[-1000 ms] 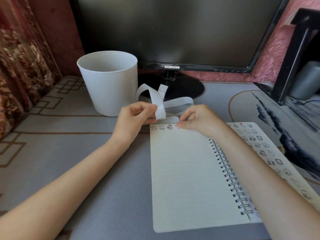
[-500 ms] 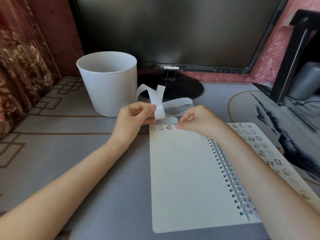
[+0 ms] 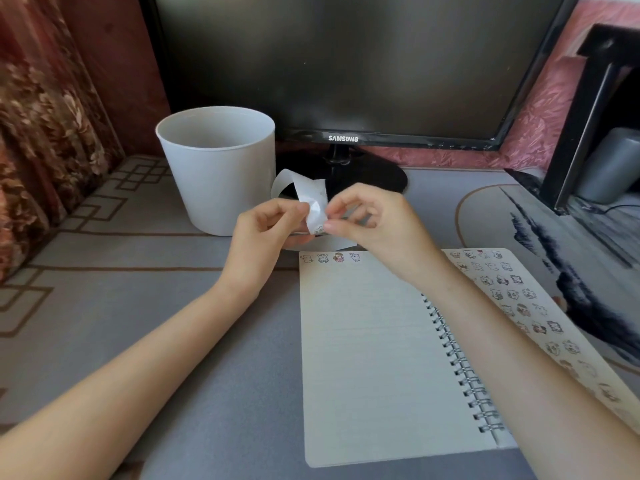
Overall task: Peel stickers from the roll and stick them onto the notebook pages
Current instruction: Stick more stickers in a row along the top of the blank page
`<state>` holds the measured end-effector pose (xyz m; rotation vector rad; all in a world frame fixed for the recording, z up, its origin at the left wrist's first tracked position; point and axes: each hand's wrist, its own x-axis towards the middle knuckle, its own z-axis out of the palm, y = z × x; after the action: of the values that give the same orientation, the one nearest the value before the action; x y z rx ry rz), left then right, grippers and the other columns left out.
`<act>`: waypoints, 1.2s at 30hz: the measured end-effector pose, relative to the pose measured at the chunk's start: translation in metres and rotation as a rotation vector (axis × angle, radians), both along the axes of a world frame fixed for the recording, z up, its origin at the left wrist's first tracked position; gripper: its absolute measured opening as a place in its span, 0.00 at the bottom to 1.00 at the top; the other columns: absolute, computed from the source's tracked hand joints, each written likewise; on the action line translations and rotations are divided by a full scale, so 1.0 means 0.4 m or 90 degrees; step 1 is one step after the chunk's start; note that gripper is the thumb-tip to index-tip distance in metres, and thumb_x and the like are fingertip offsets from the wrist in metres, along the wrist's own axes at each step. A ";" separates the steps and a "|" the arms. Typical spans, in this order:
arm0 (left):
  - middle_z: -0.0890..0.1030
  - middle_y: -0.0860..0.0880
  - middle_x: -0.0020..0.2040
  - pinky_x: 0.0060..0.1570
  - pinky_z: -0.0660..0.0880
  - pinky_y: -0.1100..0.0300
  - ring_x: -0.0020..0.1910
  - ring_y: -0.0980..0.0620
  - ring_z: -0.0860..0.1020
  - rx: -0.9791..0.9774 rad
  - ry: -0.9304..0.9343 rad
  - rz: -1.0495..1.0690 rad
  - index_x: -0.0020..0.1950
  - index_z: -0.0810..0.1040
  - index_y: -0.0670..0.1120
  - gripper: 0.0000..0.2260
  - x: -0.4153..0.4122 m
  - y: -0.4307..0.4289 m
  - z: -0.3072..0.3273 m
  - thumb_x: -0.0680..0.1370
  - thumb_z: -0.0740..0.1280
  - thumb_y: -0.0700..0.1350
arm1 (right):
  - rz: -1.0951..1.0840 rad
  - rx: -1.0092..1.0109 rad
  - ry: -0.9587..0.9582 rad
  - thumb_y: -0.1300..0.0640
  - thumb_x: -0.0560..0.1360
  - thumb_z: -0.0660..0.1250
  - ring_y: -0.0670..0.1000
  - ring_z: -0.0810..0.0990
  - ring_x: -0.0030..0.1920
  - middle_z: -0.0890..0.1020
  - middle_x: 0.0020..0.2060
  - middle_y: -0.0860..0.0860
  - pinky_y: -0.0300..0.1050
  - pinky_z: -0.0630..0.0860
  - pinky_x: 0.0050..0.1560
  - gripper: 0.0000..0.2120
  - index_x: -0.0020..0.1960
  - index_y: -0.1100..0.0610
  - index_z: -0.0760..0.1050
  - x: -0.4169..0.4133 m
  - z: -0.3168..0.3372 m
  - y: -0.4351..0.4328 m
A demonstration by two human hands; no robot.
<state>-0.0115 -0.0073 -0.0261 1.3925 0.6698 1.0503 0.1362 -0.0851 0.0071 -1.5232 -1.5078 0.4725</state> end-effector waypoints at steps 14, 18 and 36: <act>0.84 0.40 0.46 0.48 0.80 0.57 0.48 0.45 0.83 -0.009 -0.022 -0.054 0.46 0.80 0.39 0.10 -0.001 -0.011 0.010 0.80 0.62 0.43 | -0.018 0.085 0.060 0.64 0.70 0.72 0.43 0.77 0.36 0.81 0.37 0.45 0.36 0.73 0.41 0.09 0.43 0.51 0.78 -0.009 -0.013 0.007; 0.84 0.42 0.45 0.49 0.79 0.57 0.48 0.45 0.83 0.023 0.003 -0.050 0.45 0.81 0.40 0.05 0.000 -0.012 0.004 0.77 0.66 0.39 | -0.030 0.089 0.042 0.63 0.71 0.72 0.42 0.78 0.34 0.82 0.36 0.44 0.37 0.73 0.41 0.08 0.43 0.51 0.81 -0.007 -0.015 0.007; 0.84 0.42 0.44 0.51 0.79 0.56 0.47 0.47 0.82 0.050 0.024 -0.051 0.46 0.82 0.40 0.06 0.001 -0.015 0.000 0.77 0.67 0.40 | -0.041 0.092 -0.016 0.61 0.71 0.72 0.40 0.74 0.35 0.82 0.39 0.47 0.27 0.67 0.32 0.03 0.44 0.55 0.81 -0.009 -0.018 0.002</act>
<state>-0.0113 -0.0131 -0.0262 1.4980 0.6004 0.9978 0.1325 -0.0842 -0.0001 -1.4646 -1.4759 0.3016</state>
